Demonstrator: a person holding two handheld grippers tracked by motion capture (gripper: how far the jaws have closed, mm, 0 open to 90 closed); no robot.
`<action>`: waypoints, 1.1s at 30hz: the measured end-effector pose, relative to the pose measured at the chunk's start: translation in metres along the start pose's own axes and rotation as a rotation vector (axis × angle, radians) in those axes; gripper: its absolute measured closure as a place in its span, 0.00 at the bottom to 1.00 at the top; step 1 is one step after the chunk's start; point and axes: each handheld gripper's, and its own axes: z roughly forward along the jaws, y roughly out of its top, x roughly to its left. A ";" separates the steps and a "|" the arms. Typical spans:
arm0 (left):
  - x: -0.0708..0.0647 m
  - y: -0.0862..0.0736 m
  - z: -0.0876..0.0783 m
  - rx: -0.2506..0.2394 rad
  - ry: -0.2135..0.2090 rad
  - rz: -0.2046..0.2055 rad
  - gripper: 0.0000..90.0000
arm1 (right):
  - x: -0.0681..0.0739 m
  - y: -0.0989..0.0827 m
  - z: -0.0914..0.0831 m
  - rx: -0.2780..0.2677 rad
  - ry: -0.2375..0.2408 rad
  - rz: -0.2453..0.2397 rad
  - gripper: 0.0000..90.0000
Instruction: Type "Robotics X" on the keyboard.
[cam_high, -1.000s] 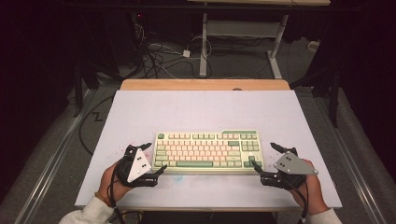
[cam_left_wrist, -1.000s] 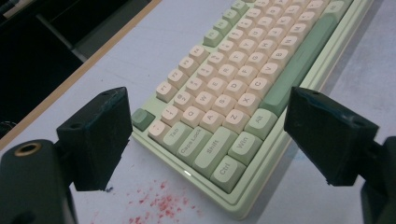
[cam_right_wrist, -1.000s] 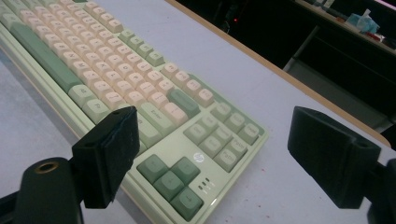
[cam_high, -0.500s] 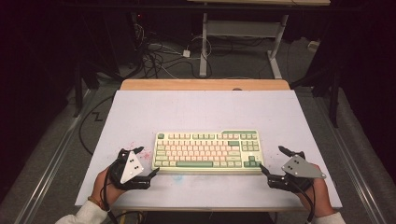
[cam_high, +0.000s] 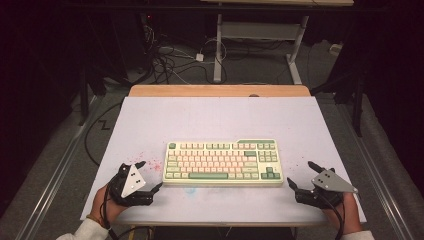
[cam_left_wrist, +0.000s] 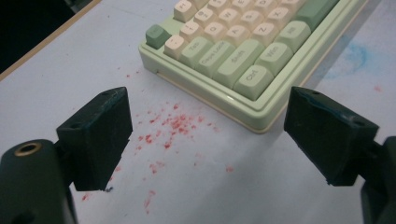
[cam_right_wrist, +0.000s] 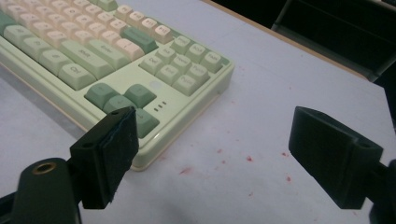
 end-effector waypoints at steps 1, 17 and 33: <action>0.000 -0.001 0.000 0.004 -0.002 -0.002 0.16 | 0.000 -0.001 0.001 0.001 0.001 -0.001 0.18; -0.001 -0.002 -0.004 -0.029 -0.005 0.002 0.16 | 0.005 0.005 0.003 -0.012 0.017 -0.031 0.18; -0.004 -0.001 0.001 -0.011 -0.018 0.015 0.16 | 0.007 0.005 0.004 -0.012 0.026 -0.036 0.18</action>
